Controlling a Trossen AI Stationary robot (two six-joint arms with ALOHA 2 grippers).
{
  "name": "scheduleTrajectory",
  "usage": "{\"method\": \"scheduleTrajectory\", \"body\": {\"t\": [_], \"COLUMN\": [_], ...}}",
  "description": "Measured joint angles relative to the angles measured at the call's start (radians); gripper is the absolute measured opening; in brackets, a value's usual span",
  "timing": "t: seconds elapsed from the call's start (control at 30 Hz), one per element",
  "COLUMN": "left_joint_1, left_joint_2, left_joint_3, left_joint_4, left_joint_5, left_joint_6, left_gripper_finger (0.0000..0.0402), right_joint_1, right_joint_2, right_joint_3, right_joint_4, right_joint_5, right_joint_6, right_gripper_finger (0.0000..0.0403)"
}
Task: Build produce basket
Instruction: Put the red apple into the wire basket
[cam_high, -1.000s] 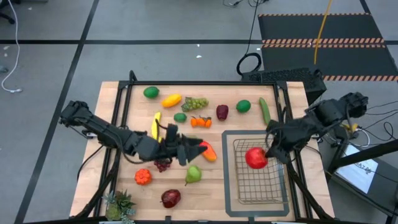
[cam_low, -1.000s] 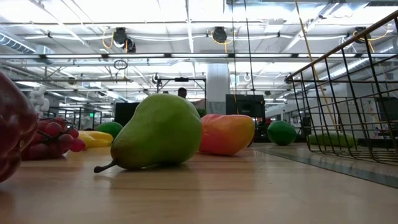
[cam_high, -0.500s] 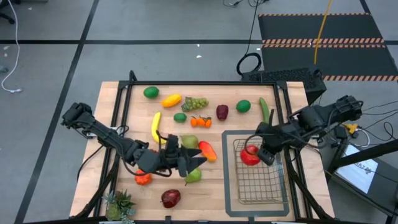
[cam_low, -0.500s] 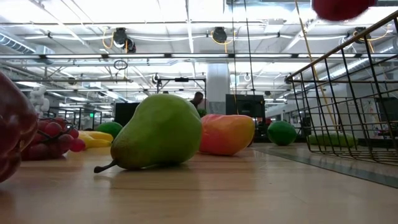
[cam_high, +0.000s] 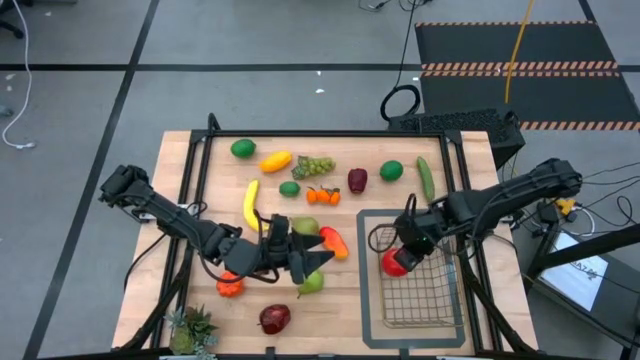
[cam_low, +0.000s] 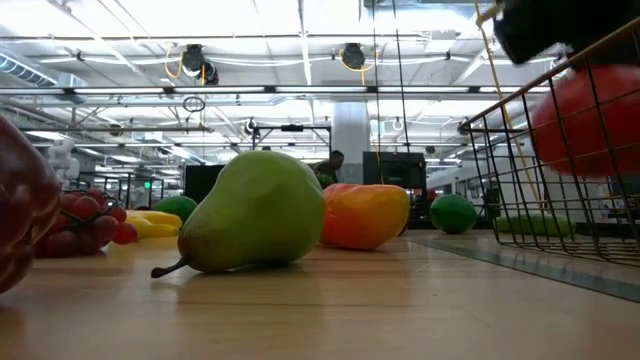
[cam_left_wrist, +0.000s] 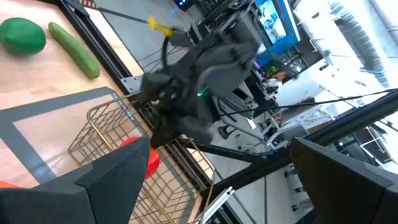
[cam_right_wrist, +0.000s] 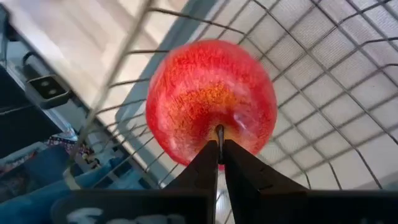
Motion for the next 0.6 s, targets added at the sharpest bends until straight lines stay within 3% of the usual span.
{"method": "scheduleTrajectory", "body": {"t": [0.23, 0.6], "left_joint_1": [0.000, 0.012], "left_joint_2": [0.000, 0.000], "left_joint_3": [0.000, 0.000], "left_joint_4": [-0.001, -0.005], "left_joint_5": [0.002, 0.003], "left_joint_6": [-0.027, -0.001], "left_gripper_finger": [0.0385, 0.0385], "right_joint_1": [-0.001, -0.005], "right_joint_2": [0.000, 0.000], "right_joint_3": [-0.123, -0.132], "right_joint_4": [0.105, 0.103], "right_joint_5": [0.006, 0.143], "right_joint_6": [0.071, 0.085], "right_gripper_finger": [0.0016, 0.0022]}}
